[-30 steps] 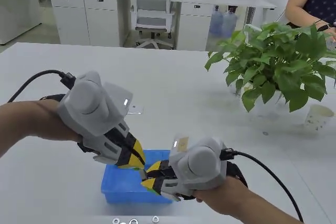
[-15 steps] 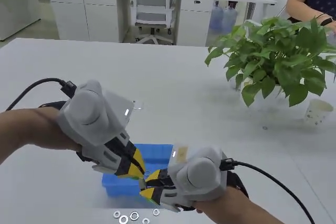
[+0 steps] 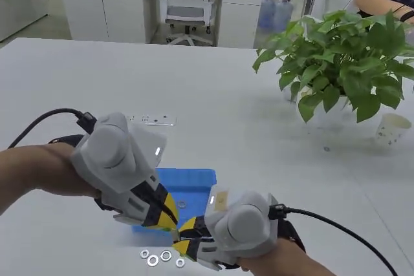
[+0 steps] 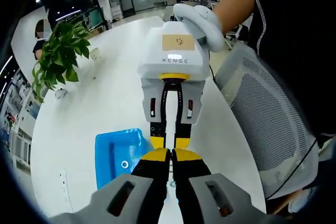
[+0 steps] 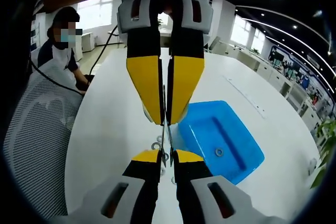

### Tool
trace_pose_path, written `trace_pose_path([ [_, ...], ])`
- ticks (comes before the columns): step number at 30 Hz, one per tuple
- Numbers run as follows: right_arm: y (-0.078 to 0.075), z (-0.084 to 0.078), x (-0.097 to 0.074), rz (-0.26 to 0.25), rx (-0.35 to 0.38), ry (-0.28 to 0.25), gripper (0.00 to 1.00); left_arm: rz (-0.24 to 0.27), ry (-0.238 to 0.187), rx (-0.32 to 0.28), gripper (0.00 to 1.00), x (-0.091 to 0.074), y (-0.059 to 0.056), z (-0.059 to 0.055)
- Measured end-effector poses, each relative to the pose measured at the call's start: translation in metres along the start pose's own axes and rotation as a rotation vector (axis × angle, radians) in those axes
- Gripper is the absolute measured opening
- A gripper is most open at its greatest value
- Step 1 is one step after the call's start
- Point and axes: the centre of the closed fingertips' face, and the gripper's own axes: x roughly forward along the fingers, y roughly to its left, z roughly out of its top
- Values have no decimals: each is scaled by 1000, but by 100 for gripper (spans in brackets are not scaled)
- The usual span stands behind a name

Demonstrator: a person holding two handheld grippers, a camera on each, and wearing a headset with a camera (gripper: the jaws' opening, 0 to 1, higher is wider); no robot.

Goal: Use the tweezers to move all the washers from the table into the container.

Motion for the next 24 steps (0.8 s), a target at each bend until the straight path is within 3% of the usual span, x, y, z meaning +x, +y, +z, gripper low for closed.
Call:
trace_pose_path([
  [24,15,-16,12,14,40,6,11,-43,11,-9,6,17,-12,-11],
])
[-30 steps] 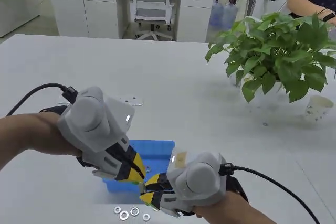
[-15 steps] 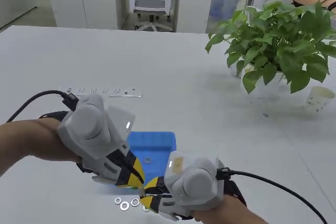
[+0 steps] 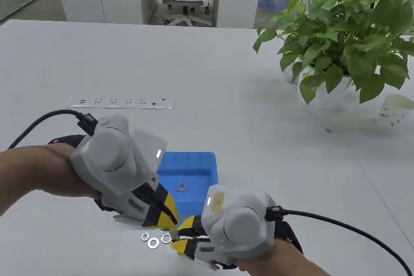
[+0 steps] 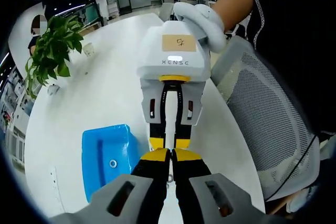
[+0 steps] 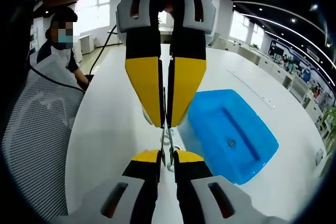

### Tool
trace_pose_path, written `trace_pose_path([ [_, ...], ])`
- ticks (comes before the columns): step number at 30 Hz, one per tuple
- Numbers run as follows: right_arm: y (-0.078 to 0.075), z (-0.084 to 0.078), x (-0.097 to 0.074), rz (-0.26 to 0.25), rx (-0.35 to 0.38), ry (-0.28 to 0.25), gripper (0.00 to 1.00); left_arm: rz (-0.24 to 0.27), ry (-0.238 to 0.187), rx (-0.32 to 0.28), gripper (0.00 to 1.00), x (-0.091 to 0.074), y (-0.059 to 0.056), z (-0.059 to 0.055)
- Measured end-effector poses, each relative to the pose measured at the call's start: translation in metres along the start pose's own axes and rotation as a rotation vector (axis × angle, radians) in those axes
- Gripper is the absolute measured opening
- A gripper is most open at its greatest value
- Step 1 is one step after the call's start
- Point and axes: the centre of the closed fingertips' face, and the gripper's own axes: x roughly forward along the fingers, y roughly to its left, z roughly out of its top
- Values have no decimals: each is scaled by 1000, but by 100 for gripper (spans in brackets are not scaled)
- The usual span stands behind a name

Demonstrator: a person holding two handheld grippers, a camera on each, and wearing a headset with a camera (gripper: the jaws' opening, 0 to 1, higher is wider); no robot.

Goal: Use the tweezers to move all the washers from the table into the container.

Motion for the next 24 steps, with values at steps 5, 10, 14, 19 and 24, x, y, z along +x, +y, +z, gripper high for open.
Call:
trace_pose_path([
  [5,0,-1,1,0,-2,5,12,-2,-3,-3,6,2,-1,-1],
  [10,-1,-1,1,-1,7,-1,12,1,-10,-4,6,2,1,-1],
  [14,-2,-2,0,-5,14,-1,12,-4,-18,-6,6,2,3,1],
  [19,-3,-2,-2,-12,24,-5,13,-14,-13,10,6,5,9,4],
  [24,-7,-2,-4,-16,51,-17,13,-37,-8,19,6,8,13,6],
])
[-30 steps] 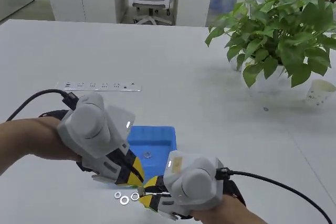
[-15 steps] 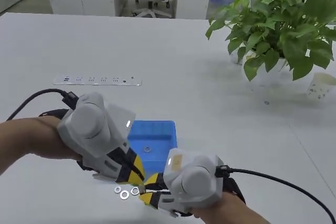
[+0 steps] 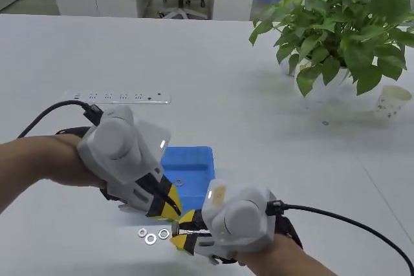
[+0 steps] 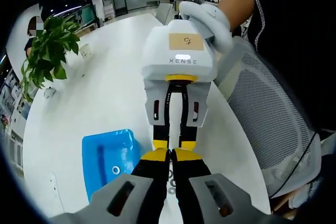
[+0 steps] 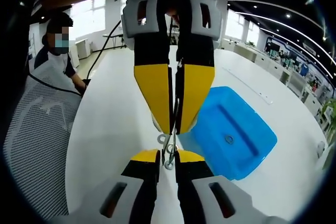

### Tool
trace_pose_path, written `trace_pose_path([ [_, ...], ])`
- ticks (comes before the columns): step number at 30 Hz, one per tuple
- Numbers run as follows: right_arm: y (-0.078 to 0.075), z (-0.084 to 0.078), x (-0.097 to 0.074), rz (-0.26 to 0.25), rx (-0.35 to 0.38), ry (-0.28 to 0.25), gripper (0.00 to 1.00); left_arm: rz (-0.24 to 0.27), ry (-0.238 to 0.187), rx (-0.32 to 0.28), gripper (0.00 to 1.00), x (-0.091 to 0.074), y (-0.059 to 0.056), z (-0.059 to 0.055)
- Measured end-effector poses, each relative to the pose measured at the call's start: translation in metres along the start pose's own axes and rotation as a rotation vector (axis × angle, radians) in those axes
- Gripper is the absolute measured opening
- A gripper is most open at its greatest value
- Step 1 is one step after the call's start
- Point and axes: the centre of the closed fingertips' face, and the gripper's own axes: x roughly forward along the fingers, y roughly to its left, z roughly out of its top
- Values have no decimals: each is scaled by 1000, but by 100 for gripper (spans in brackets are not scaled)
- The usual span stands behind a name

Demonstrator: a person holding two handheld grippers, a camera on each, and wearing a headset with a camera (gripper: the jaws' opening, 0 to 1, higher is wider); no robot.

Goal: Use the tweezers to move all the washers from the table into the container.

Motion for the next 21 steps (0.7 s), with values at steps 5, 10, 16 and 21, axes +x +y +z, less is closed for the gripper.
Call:
trace_pose_path([
  [5,-1,0,0,-1,10,-2,11,-7,-6,-5,6,1,1,1],
  [10,0,0,0,3,12,-1,10,-6,-3,-9,6,1,-1,0],
  [16,0,0,0,6,18,1,9,-5,-4,-12,6,1,-3,-1],
  [21,1,0,0,14,17,10,9,0,-10,-15,6,2,-4,0],
])
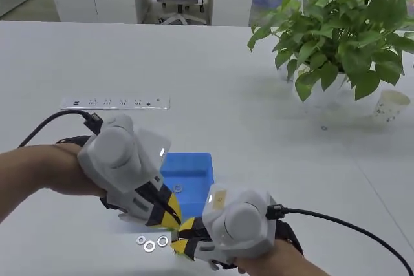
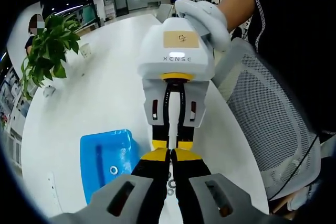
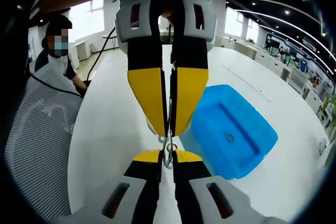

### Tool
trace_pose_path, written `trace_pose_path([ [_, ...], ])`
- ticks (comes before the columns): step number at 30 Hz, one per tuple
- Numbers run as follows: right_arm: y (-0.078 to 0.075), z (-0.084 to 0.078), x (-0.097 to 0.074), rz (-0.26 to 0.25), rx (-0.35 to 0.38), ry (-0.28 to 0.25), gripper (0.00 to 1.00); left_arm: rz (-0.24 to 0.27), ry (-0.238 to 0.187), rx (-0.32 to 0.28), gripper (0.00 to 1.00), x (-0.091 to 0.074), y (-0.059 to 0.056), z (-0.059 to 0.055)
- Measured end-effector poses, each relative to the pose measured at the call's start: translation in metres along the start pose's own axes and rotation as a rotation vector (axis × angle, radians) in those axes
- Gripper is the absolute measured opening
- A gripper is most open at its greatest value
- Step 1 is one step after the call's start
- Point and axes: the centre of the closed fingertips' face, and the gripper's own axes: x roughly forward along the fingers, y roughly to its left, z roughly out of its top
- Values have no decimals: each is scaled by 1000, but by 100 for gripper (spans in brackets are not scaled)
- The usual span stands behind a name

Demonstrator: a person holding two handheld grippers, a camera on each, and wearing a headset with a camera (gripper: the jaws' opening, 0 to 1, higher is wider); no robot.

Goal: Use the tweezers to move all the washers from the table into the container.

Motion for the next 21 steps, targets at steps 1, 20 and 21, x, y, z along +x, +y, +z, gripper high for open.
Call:
trace_pose_path([
  [1,0,0,0,1,-1,1,9,1,0,2,6,0,0,0],
  [20,4,2,-6,17,-9,9,9,8,11,2,6,-5,-3,3],
  [21,4,3,-7,17,-11,9,9,10,10,1,6,-6,-3,3],
])
